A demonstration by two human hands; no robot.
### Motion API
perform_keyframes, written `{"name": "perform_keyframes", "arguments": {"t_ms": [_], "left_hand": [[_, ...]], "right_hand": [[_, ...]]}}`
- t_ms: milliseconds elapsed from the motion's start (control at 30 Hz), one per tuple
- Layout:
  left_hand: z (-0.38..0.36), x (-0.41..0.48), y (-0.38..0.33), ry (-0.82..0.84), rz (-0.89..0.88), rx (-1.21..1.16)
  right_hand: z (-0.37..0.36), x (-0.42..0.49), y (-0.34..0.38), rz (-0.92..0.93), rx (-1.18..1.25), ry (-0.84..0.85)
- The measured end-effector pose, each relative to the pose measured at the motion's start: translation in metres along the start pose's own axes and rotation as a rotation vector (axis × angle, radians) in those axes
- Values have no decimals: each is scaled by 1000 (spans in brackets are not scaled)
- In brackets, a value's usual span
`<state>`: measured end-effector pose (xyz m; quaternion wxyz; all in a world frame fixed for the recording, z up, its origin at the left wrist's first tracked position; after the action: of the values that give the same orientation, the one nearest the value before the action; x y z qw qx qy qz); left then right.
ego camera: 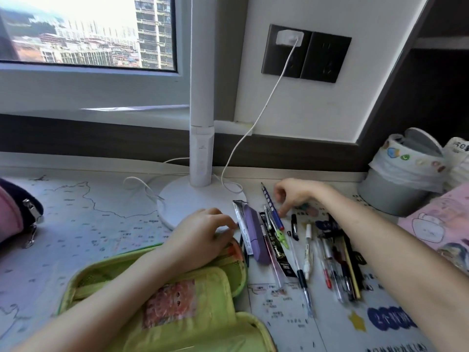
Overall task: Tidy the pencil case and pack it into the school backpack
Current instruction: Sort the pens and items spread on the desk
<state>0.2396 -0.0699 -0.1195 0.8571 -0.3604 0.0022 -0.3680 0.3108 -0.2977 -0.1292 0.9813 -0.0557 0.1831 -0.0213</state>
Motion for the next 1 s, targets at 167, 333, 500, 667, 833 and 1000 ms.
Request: {"name": "perform_keyframes", "arguments": {"t_ms": [167, 333, 500, 667, 833, 1000], "left_hand": [[-2, -2, -1, -8, 8, -22], [-1, -3, -6, -27, 27, -49], [4, -9, -13, -33, 31, -24], [26, -37, -23, -150, 4, 135], [53, -94, -20, -167, -19, 128], [60, -132, 4, -119, 137, 166]], "right_hand": [[-1, -18, -18, -138, 198, -215], [3, -41, -30, -299, 310, -439], [9, -84, -39, -351, 597, -743], [18, -148, -11, -97, 1049, -882], [8, -236, 76, 311, 924, -872], [-36, -280, 185, 597, 281, -1095]]}}
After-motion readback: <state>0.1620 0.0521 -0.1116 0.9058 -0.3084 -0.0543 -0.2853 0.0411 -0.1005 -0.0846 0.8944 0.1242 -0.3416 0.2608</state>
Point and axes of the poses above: each hand's wrist, its own x-axis towards the middle knuckle, its own z-axis out of the back of the hand, y = z × x, the point moved 7 cm from there along x, towards the middle knuckle, and after that the axes turned 13 degrees about -x, right-handed, at the moved point
